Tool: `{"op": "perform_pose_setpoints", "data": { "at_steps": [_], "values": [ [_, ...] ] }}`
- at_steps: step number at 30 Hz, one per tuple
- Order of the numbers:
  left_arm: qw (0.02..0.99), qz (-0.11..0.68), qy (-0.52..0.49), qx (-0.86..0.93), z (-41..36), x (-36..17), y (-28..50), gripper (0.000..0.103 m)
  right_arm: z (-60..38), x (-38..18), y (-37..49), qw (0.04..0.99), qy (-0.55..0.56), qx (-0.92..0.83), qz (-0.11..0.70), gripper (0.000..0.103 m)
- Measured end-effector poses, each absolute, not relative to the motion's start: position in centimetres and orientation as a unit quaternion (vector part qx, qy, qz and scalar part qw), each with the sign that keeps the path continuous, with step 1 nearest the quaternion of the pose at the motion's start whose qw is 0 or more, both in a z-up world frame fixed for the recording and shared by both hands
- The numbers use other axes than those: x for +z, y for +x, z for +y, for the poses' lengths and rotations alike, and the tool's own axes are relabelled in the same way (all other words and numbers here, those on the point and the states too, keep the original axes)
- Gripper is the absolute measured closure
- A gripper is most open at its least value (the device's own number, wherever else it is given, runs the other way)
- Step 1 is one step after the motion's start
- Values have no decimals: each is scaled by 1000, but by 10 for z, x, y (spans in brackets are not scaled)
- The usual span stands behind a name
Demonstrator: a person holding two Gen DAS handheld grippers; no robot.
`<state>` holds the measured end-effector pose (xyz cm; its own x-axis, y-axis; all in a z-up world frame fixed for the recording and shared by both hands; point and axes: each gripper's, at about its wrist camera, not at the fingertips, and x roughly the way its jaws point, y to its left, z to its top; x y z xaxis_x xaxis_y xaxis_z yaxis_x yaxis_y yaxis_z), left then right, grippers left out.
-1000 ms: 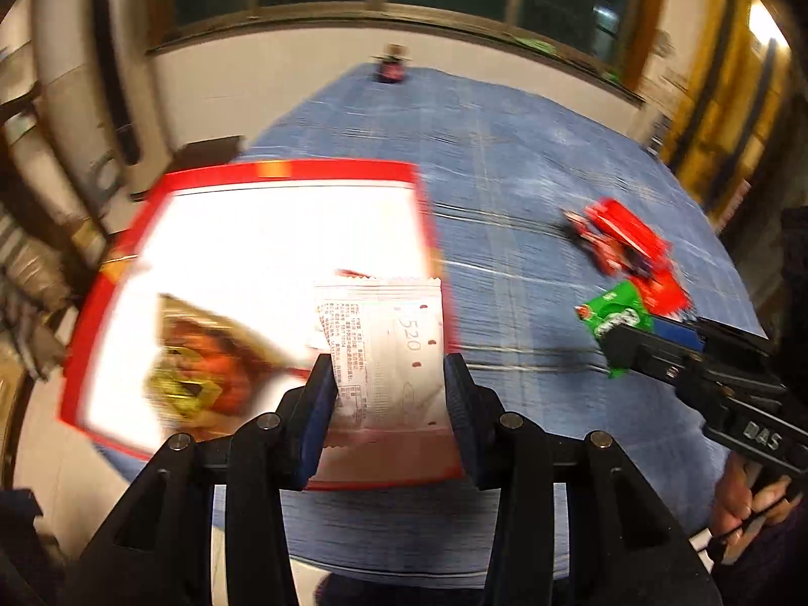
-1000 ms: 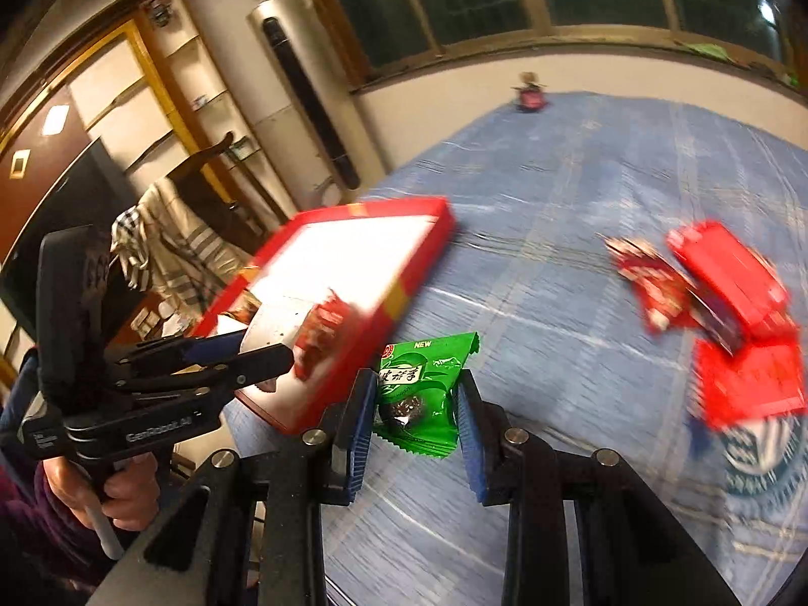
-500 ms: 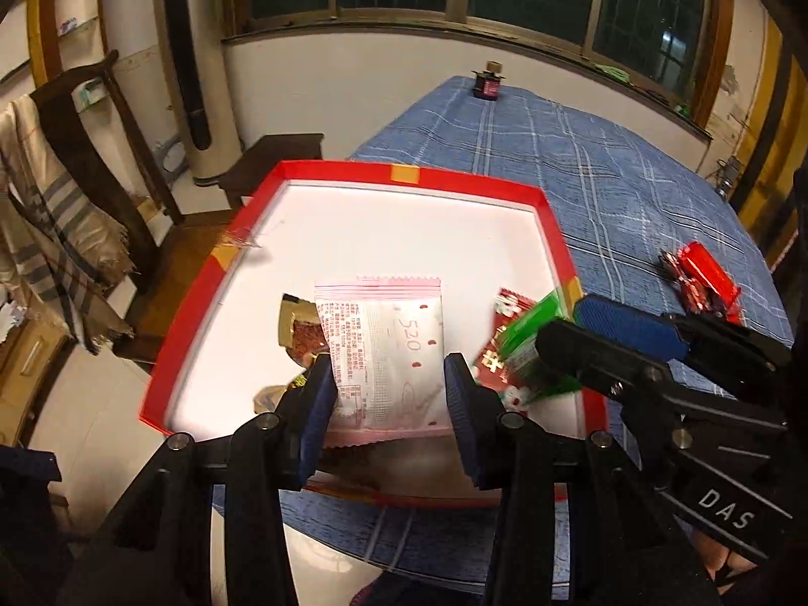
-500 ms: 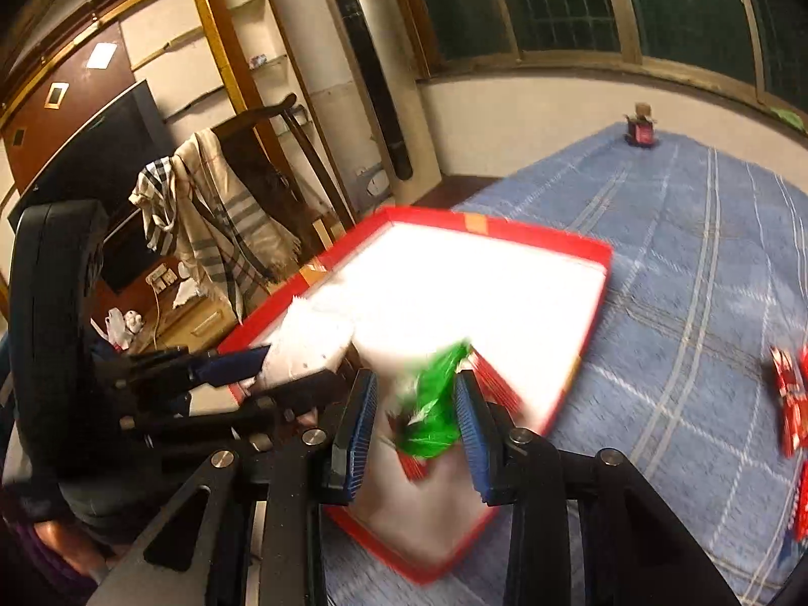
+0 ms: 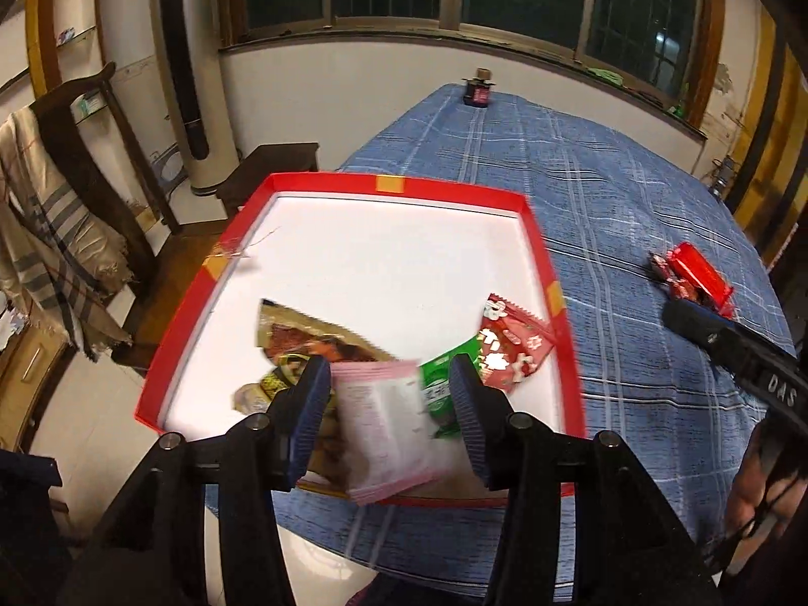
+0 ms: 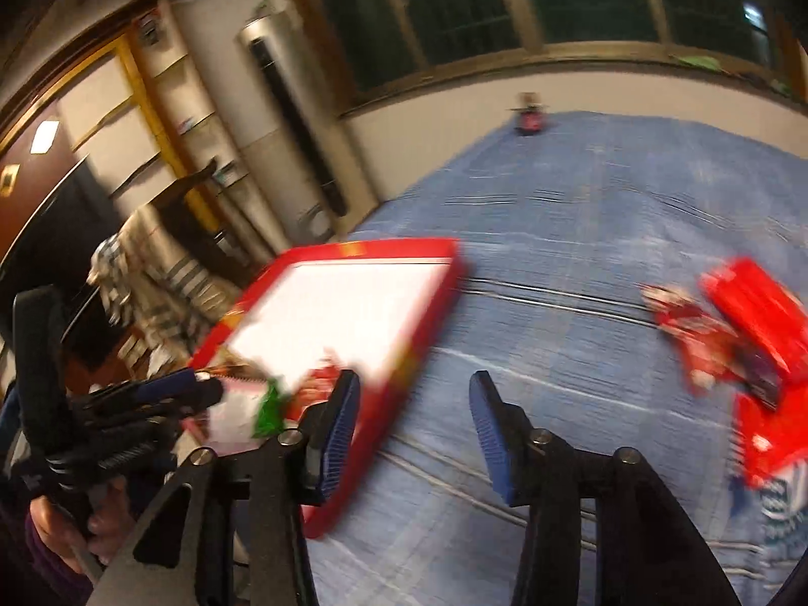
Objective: Organize snacks
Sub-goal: 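Open the left tool over the box while the right tool releases the green packet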
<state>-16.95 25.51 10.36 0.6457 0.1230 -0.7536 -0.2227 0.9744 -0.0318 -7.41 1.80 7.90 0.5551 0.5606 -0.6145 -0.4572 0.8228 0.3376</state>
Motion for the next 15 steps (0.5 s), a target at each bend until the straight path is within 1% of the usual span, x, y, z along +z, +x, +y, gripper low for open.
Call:
{"op": "perform_pose_setpoints", "data": {
  "at_steps": [1,2,4,10,12,14,15],
  "values": [
    [906,409,-57,91,251,105,-170,47,0,78,-72,884,76,273,370,53],
    [909,406,-52,85,245,107,-170,45,-17,77,-71,889,82,259,368,53],
    [912,401,-44,75,234,110,-170,45,-58,75,-67,900,100,222,362,53],
    [915,404,0,18,179,113,-163,44,-179,67,-63,922,165,105,334,47],
    [914,406,19,-2,158,112,-159,38,-210,62,-65,929,173,71,321,44],
    [912,408,32,-21,136,112,-154,30,-237,52,-66,926,205,58,310,42],
    [910,413,35,-33,123,111,-148,29,-248,46,-65,917,236,54,316,42]
  ]
}}
